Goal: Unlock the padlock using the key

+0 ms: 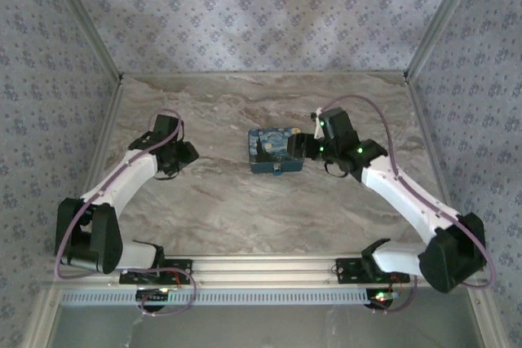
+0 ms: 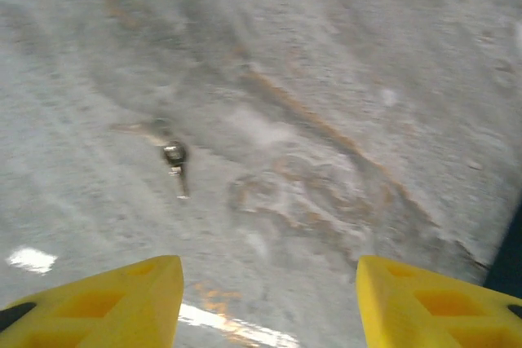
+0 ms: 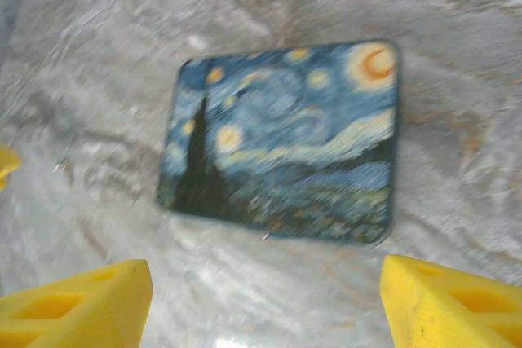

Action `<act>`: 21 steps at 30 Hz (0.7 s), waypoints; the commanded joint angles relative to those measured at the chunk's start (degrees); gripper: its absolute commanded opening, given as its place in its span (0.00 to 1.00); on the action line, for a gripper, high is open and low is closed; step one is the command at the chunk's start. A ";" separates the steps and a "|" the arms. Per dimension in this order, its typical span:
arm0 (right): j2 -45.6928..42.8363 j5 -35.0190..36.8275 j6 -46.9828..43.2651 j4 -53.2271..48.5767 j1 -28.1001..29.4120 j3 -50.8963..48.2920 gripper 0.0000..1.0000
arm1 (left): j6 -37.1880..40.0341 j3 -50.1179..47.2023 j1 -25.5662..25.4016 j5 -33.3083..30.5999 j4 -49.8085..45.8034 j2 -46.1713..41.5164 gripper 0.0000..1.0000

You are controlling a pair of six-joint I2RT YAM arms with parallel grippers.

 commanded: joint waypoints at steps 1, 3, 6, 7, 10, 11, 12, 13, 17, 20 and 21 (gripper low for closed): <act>-2.71 1.43 -2.12 -0.57 4.91 -2.47 0.76 | -0.72 0.22 0.68 -3.28 -3.17 2.01 0.55; -3.00 1.28 -2.60 0.02 7.99 -2.75 0.75 | -0.73 0.74 0.78 -3.69 -3.06 3.65 0.55; -2.69 2.07 -3.55 3.02 12.76 -3.62 0.75 | -1.16 1.23 0.78 -4.24 -2.46 5.81 0.54; -2.12 2.14 -3.77 3.87 13.80 -3.71 0.75 | -1.34 1.34 0.78 -4.44 -2.17 6.44 0.53; 0.35 2.40 -3.97 5.17 15.84 -2.54 0.75 | -1.85 1.47 0.81 -4.82 -1.52 8.28 0.53; 1.16 2.27 -4.10 5.41 16.21 -1.99 0.75 | -1.99 1.56 0.83 -4.97 -1.43 8.74 0.53; 2.10 2.13 -4.12 5.64 16.68 -1.32 0.75 | -2.25 1.63 0.82 -5.24 -1.26 9.19 0.52; 2.88 1.83 -4.41 5.88 17.27 -0.74 0.75 | -2.38 1.73 0.85 -5.61 -1.13 9.64 0.52; 5.44 1.79 -5.26 5.80 19.14 1.17 0.75 | -2.10 2.91 0.87 -6.80 -1.03 11.09 0.51; 6.18 1.83 -5.04 6.10 19.95 1.35 0.75 | -1.64 3.73 1.25 -7.56 -0.91 12.49 0.50; 6.24 1.92 -5.00 6.21 20.22 1.20 0.75 | -1.40 3.99 1.49 -7.55 -0.87 13.01 0.49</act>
